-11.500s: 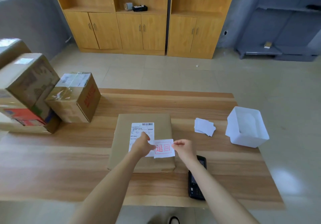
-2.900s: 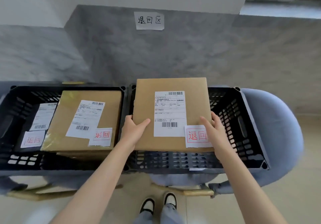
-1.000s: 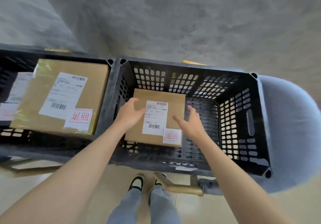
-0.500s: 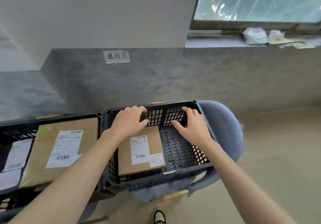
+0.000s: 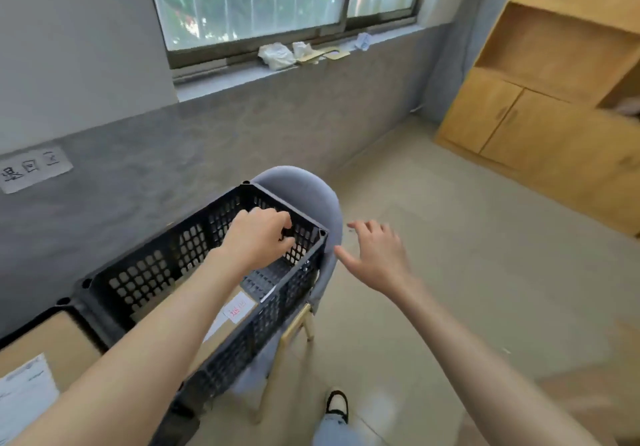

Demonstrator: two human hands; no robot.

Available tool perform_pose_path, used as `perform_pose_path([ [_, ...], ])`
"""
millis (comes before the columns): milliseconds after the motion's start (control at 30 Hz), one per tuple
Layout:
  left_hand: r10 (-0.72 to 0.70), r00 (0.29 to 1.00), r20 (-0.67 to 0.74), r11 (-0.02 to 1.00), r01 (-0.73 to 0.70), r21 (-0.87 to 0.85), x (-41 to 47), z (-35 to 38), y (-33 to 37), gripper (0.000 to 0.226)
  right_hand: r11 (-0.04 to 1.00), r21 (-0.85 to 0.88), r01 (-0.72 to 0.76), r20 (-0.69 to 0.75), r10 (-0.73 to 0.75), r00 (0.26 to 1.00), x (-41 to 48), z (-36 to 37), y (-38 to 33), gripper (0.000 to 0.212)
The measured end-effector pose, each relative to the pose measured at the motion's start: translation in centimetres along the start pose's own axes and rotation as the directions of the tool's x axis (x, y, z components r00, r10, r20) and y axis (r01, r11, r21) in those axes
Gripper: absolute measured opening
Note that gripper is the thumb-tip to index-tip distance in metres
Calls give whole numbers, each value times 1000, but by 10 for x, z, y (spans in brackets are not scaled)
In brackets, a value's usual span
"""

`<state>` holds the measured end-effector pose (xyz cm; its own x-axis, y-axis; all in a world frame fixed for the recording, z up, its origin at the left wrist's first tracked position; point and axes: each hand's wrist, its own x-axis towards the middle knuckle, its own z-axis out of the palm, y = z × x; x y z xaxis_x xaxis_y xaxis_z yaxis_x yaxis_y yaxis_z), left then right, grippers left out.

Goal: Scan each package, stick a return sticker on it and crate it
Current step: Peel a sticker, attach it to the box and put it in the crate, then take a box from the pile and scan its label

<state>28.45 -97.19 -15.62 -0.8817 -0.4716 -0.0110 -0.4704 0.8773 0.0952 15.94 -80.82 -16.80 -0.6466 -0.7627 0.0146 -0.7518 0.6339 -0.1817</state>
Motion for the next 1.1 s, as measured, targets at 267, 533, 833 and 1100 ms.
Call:
perform_pose_path([
  [267, 433, 896, -94, 900, -435, 0, 9, -21, 169, 38, 911, -89, -403, -169, 385, 907, -120, -62, 109, 56],
  [533, 712, 689, -135, 698, -716, 31, -43, -42, 349, 42, 727, 23, -686, -300, 659, 689, -282, -109, 202, 54],
  [833, 882, 467, -68, 470, -882, 31, -170, -14, 553, 42, 504, 65, -861, -321, 828, 460, -505, -122, 302, 57],
  [1100, 938, 340, -64, 343, -939, 40, -261, 17, 687, 42, 388, 54, -920, -271, 893, 360, -651, -120, 373, 57],
])
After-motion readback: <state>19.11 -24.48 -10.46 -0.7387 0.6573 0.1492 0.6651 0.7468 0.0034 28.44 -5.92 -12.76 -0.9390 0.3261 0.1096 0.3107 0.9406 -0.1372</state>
